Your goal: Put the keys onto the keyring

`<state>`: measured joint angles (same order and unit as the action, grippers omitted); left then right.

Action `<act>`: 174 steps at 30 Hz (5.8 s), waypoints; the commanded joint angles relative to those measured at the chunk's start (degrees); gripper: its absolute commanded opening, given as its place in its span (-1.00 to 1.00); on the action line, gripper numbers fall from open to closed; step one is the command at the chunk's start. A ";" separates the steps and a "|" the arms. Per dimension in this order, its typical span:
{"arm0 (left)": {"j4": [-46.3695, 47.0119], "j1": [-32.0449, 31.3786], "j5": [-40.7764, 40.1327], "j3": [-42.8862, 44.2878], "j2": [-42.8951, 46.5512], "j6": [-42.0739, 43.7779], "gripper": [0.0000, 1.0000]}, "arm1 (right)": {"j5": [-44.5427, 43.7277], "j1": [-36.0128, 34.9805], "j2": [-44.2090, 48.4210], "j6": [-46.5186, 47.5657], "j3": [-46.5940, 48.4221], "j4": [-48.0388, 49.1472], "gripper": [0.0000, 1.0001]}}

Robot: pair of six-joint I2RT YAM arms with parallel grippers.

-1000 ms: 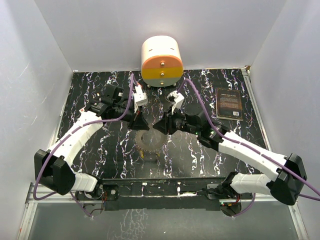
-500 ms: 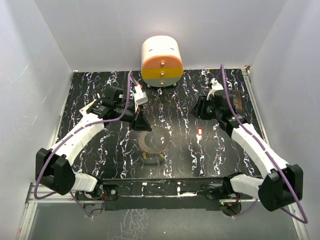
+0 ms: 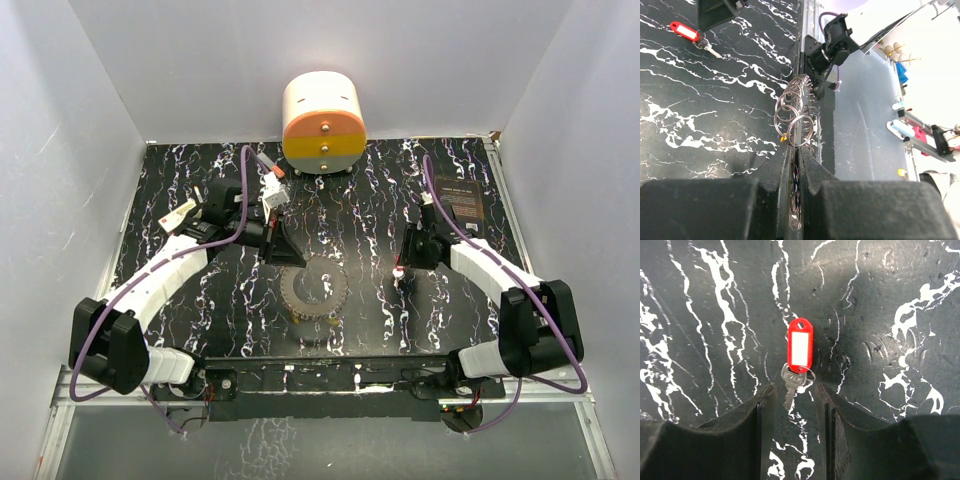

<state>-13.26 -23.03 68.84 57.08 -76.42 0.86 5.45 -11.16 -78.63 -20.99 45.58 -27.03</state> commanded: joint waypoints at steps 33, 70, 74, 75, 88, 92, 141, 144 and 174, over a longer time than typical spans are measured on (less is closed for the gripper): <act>13.33 4.17 7.81 -3.28 3.11 -11.32 -1.00 | 2.07 1.86 -3.14 3.33 -7.71 15.25 -0.55; 3.65 4.70 -1.41 4.35 -1.51 -8.95 -1.00 | 35.35 0.13 29.20 7.50 7.87 8.57 -0.84; 4.11 4.76 -1.40 4.10 -1.54 -9.13 -1.00 | 40.04 -1.15 27.89 2.74 8.71 11.31 -0.84; 4.16 4.67 -1.42 4.09 -1.46 -9.17 -1.00 | 40.49 -1.86 27.69 1.54 8.35 12.48 -0.84; 8.92 4.66 -1.35 2.42 -0.18 -14.86 -1.00 | 32.28 -23.94 18.56 -5.13 3.96 28.98 -0.84; 9.38 4.70 -1.13 2.01 1.01 -15.74 -1.00 | 31.18 -25.58 15.45 -5.67 3.62 33.08 -0.84; -2.62 4.66 -4.09 4.71 4.05 -0.51 -1.00 | 17.47 -30.30 6.87 -24.96 8.75 35.42 -0.84; -2.87 4.70 -3.96 4.87 4.18 -0.38 -1.00 | 18.07 -30.19 6.20 -26.73 8.22 35.76 -0.84; -7.52 4.63 -7.74 5.32 4.61 6.48 -1.00 | 21.78 -25.41 9.01 -41.83 0.50 43.67 -0.84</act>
<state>-19.31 -18.61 60.60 60.07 -75.18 5.21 26.26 -37.36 -72.03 -61.14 46.04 12.21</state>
